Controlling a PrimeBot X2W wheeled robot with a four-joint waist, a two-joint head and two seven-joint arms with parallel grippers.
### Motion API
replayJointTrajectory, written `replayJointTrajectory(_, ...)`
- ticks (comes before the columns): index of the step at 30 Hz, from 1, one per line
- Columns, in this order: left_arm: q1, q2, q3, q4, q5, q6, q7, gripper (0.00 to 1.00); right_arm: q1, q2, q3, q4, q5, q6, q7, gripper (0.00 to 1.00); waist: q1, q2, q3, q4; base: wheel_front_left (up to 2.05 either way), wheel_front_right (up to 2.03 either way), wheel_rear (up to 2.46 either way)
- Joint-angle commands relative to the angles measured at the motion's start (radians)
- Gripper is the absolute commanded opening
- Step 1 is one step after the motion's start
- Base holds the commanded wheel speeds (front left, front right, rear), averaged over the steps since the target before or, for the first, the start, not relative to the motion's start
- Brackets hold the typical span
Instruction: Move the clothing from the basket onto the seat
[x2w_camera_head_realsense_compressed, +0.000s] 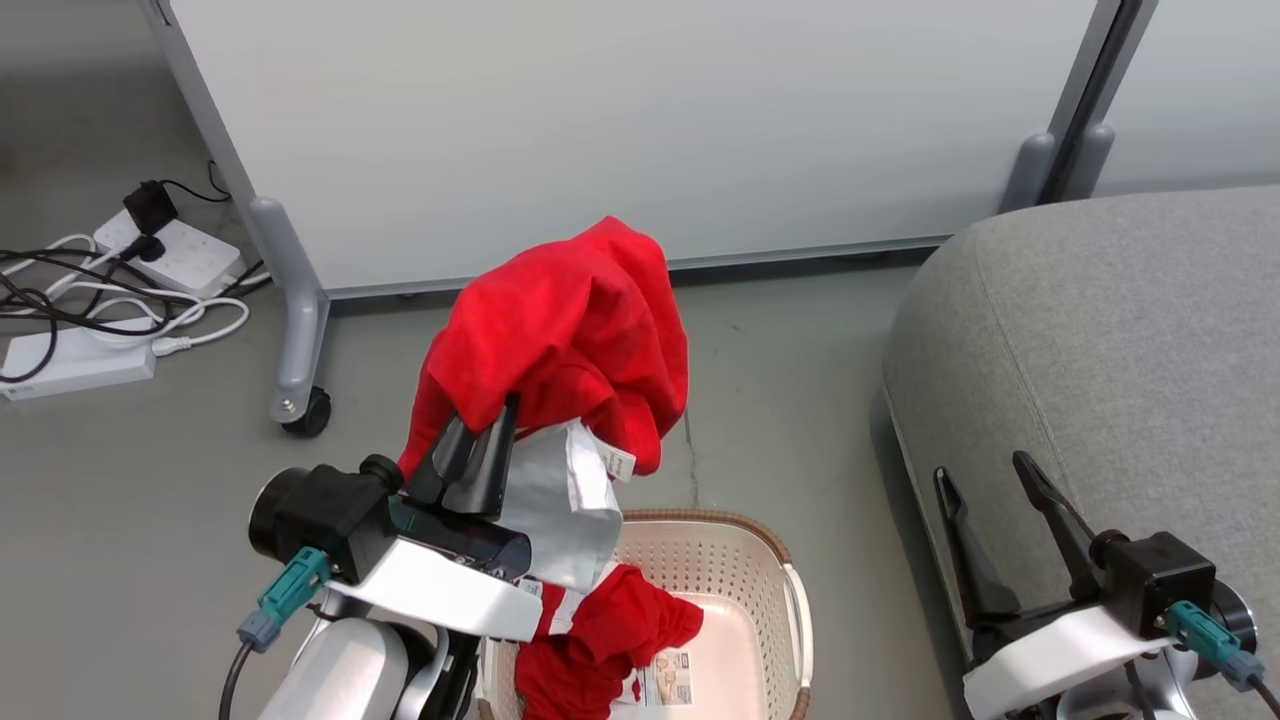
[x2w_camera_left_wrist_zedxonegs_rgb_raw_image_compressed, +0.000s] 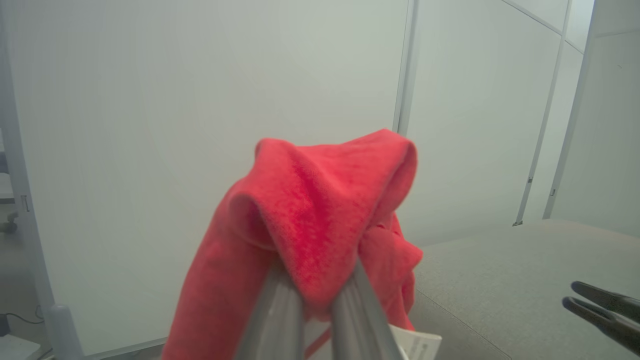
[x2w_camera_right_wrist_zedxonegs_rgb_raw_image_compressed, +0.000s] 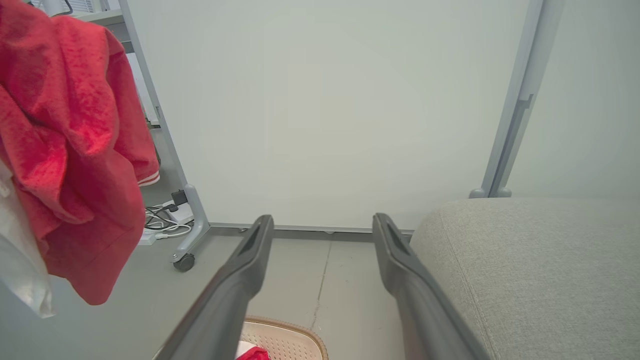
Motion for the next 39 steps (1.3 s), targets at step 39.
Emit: replayJointTrajectory(39,-0.014,-0.007,-0.064,-0.047,-0.006,0.003,0.024,0.00,-0.309,0.018,0.468,0.100,0.216,0.000,-0.068,1.00,0.0000,0.0000,0.015,0.049,0.00,0.00,0.00)
